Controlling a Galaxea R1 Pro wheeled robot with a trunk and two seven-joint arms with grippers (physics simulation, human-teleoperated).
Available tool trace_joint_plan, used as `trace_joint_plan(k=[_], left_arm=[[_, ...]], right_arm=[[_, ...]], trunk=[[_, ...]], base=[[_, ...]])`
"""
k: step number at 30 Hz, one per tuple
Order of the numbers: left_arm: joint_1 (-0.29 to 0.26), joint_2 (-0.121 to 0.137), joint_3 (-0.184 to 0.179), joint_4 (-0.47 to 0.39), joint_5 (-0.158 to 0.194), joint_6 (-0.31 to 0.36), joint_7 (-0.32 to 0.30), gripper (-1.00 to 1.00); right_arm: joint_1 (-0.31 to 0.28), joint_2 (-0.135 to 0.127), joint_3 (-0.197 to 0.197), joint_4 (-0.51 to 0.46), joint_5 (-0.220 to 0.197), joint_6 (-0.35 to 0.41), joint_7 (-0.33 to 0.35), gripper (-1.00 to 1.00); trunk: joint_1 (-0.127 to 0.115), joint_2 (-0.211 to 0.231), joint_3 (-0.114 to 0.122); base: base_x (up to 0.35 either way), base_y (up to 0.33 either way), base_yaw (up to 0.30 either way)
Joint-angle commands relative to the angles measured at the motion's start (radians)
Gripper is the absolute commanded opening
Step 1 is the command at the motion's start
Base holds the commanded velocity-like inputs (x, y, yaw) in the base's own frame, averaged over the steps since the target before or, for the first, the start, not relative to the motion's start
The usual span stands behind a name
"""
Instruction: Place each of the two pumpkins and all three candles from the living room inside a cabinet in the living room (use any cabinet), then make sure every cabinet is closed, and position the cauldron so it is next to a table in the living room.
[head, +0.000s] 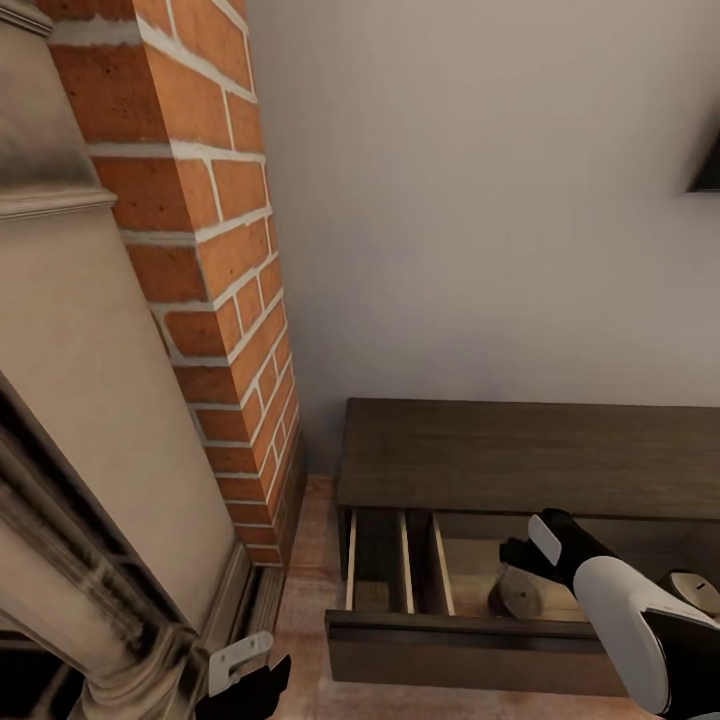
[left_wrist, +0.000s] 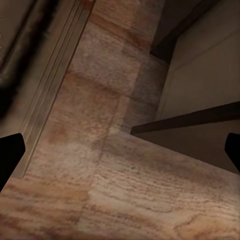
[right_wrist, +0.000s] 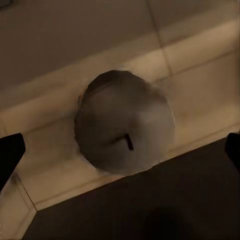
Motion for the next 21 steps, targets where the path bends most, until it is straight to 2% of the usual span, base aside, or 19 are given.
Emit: trace_joint_plan(k=[1,6,10,13,14,16,17,18,19,21], left_arm=[[0.0,0.0,0.0,0.0,0.0,0.0,0.0,1.0],[0.0,0.0,0.0,0.001,0.0,0.0,0.001,1.0],[-0.001,0.0,0.0,0.002,-0.001,0.0,0.0,1.0],[-0.001,0.0,0.0,0.003,0.0,0.0,0.0,1.0],[-0.001,-0.001,-0.001,0.003,0.0,0.0,0.0,1.0],[-0.002,-0.001,-0.001,0.003,0.0,0.0,0.0,1.0],[-0.002,0.0,-0.001,0.003,0.0,0.0,0.0,1.0],[-0.002,0.0,-0.001,0.003,0.0,0.0,0.0,1.0],[-0.002,0.0,-0.001,0.003,0.0,0.0,0.0,1.0],[-0.002,-0.001,-0.001,0.003,0.0,0.0,0.0,1.0]], right_arm=[[0.0,0.0,0.0,0.0,0.0,-0.006,0.0,1.0],[0.001,-0.001,0.001,-0.008,-0.001,-0.02,0.002,1.0],[0.009,-0.005,0.003,-0.094,-0.004,-0.015,0.013,1.0],[0.03,-0.009,0.001,-0.223,-0.006,0.01,0.015,1.0],[0.062,-0.011,0.001,-0.325,-0.007,0.029,0.024,1.0],[0.109,-0.012,0.0,-0.457,-0.009,0.04,0.052,1.0],[0.122,-0.011,0.0,-0.489,-0.01,0.043,0.057,1.0],[0.155,-0.011,0.0,-0.581,-0.011,0.068,0.067,1.0],[0.192,-0.014,0.0,-0.704,-0.012,0.177,0.075,1.0],[0.204,-0.018,-0.001,-0.759,-0.011,0.266,0.077,1.0]], trunk=[[0.0,0.0,0.0],[0.0,0.0,0.0],[0.0,0.0,0.0],[0.0,0.0,0.0],[0.0,0.0,0.0],[0.0,0.0,0.0],[0.0,0.0,0.0],[0.0,0.0,0.0],[0.0,0.0,0.0],[0.0,0.0,0.0]], base=[[0.0,0.0,0.0],[-0.035,-0.003,0.0],[-0.264,-0.071,0.0],[-0.26,-0.059,0.0],[-0.079,-0.015,0.0],[-0.041,-0.008,0.0],[-0.026,-0.005,0.0],[-0.013,-0.003,0.0],[-0.003,-0.001,0.0],[-0.002,0.0,0.0]])
